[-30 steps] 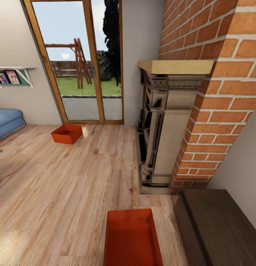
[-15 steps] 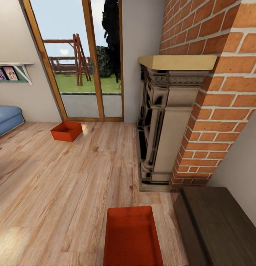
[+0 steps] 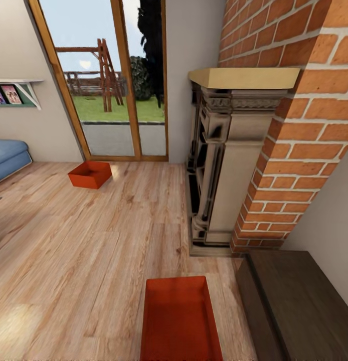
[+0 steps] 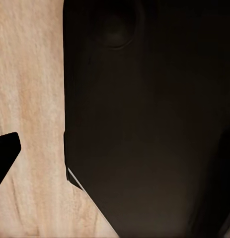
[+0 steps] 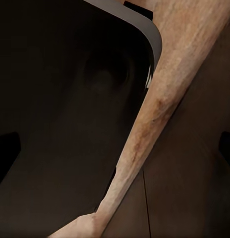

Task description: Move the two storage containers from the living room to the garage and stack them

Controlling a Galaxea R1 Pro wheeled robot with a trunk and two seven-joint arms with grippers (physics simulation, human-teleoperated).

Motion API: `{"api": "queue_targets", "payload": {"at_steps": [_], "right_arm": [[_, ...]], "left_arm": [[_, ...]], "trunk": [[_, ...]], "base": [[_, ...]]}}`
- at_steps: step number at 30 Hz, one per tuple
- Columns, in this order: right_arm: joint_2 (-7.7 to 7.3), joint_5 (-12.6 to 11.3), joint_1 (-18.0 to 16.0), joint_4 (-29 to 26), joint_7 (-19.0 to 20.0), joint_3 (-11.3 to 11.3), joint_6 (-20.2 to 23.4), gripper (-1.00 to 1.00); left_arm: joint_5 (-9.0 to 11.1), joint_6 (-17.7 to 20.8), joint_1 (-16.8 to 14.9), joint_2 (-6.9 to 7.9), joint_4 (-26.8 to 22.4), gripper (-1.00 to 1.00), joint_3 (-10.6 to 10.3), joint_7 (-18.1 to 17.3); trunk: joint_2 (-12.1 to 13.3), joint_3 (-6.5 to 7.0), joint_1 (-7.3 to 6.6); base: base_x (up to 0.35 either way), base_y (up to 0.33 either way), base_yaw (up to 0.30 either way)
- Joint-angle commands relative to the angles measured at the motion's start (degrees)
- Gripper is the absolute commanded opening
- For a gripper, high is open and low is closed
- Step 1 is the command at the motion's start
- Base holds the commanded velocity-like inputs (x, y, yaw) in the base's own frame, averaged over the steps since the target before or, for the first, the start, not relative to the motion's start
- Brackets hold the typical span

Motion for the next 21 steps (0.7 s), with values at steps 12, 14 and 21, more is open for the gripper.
{"api": "queue_targets", "payload": {"at_steps": [12,14,21], "right_arm": [[0.01,-0.6,-0.1,0.2,0.3,0.4,-0.3,1.00],[0.01,-0.6,-0.1,0.2,0.3,0.4,-0.3,1.00],[0.01,-0.6,-0.1,0.2,0.3,0.4,-0.3,1.00]], "left_arm": [[0.3,-0.2,0.0,-0.02,0.0,1.00,0.1,0.0],[0.3,-0.2,0.0,-0.02,0.0,1.00,0.1,0.1],[0.3,-0.2,0.0,-0.02,0.0,1.00,0.1,0.0]], "trunk": [[0.0,-1.14,0.00],[0.0,-1.33,0.00],[0.0,-1.97,0.00]], "base": [[0.000,0.000,0.000],[0.000,0.000,0.000],[0.000,0.000,0.000]]}}
